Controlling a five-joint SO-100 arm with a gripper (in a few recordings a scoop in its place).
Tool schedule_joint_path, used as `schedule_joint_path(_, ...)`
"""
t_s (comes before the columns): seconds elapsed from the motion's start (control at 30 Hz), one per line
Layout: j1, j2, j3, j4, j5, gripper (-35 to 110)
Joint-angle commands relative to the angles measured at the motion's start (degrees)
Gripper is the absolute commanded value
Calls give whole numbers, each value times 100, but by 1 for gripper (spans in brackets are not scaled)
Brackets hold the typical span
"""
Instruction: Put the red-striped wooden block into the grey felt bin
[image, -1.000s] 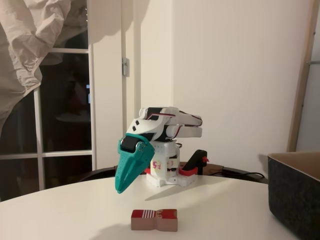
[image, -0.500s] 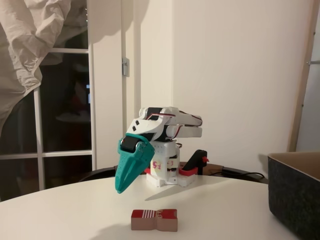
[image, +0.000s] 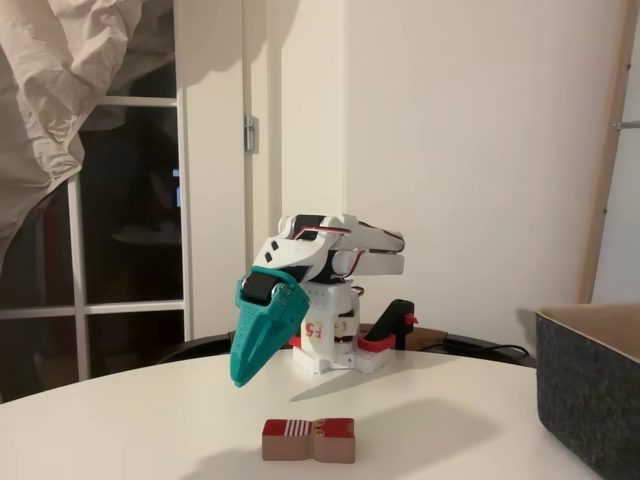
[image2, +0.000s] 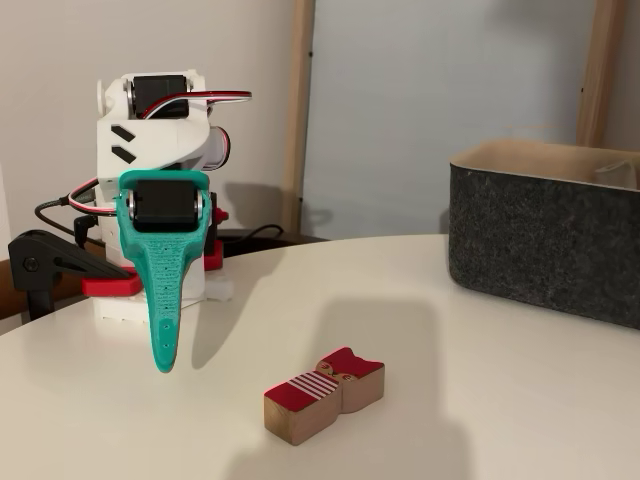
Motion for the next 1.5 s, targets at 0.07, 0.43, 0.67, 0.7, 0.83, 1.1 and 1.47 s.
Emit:
schedule_joint_path(0.07,-35,185,70,70,105,0)
schedule_joint_path(0.43,-35,176,70,272,1310,0)
schedule_joint_path(0.67,-62,176,18,387,1828,1)
schedule_joint_path(0.7,-88,176,0,369,1740,2)
schedule_joint_path(0.83,-220,132,-88,-105,1415,2)
schedule_joint_path(1.1,-396,-255,-1433,-211,1151,2)
schedule_joint_path(1.47,-1063,-1767,-3674,-879,2276,9)
